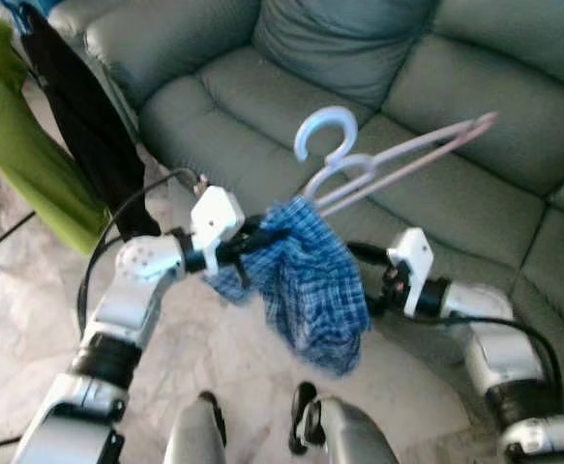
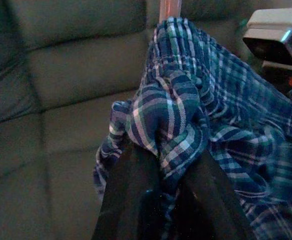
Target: Hang hanger
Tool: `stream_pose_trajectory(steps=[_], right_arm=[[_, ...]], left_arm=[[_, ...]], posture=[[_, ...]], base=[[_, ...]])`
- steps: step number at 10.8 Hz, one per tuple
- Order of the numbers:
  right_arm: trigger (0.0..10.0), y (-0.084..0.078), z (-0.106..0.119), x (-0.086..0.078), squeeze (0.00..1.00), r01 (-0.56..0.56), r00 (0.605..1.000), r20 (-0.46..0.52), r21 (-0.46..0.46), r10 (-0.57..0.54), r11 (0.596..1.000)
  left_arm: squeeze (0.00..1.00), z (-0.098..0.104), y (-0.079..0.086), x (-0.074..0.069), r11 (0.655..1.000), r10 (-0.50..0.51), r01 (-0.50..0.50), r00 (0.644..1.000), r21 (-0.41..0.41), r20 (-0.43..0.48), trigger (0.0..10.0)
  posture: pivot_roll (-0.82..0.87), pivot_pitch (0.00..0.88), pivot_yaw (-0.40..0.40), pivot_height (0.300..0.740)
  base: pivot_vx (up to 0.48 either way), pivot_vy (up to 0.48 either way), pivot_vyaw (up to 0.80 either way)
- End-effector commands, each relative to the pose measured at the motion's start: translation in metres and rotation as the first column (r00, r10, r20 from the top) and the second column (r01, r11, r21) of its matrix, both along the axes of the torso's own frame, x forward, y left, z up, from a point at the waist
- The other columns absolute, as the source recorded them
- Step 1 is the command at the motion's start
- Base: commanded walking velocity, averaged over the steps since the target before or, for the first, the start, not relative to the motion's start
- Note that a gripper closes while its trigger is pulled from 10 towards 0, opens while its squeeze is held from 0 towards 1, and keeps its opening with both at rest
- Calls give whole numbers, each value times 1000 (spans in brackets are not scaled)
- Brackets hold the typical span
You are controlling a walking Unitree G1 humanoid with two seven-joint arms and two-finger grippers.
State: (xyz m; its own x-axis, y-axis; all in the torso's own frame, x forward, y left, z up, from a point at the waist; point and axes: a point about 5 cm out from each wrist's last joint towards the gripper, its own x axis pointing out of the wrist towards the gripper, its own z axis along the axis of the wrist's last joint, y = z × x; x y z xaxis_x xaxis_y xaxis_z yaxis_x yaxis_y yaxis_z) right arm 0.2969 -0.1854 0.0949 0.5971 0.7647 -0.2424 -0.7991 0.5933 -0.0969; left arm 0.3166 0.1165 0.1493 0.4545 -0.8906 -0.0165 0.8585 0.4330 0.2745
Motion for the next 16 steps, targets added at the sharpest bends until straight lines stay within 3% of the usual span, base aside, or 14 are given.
stream_pose_trajectory(steps=[1,2,4,7,8,9,11,14,15,16], right_arm=[[10000,-3,-6,-1,0,13,1000,6,-57,-13,998],[10000,-22,-5,12,0,206,978,62,-116,-199,972],[10000,-10,0,10,0,152,985,90,-22,-149,988],[10000,-3,-6,6,0,107,992,73,2,-107,994],[10000,-3,1,8,0,112,988,105,34,-115,993],[10000,-15,14,14,0,180,966,181,54,-187,982],[10000,-36,20,20,0,319,913,258,29,-315,947],[10000,-18,9,16,0,261,939,219,51,-266,964],[10000,-9,9,18,0,235,946,215,61,-242,970],[10000,-1,10,17,0,200,953,219,71,-211,977]], left_arm=[[0,5,2,2,1000,15,-16,999,9,39,0],[0,9,3,4,999,38,-37,996,-14,74,0],[0,9,-2,2,1000,10,-8,996,-24,83,0],[0,16,-12,-6,995,-88,92,992,-44,86,0],[0,12,-13,-8,995,-98,100,991,-13,90,0],[0,-1,-1,0,999,-8,3,994,52,106,0],[0,-9,13,9,988,97,-113,984,101,152,0],[0,-2,0,3,999,-20,14,991,49,129,0],[0,-5,-2,3,995,-35,22,989,96,141,0],[0,-15,16,11,986,95,-114,983,121,157,0]], posture=[[-20,250,-21,740],[-15,251,-21,740],[-19,251,-16,740],[-16,251,-13,740],[-15,251,-13,740],[-16,252,-12,740],[-29,251,-9,740],[-25,252,-10,740],[-21,248,-16,740],[-19,242,-19,740]], base=[[0,0,0],[0,0,0],[0,0,0],[0,0,0],[0,0,0],[0,0,0],[0,0,0],[0,0,0],[0,0,0],[0,0,0]])
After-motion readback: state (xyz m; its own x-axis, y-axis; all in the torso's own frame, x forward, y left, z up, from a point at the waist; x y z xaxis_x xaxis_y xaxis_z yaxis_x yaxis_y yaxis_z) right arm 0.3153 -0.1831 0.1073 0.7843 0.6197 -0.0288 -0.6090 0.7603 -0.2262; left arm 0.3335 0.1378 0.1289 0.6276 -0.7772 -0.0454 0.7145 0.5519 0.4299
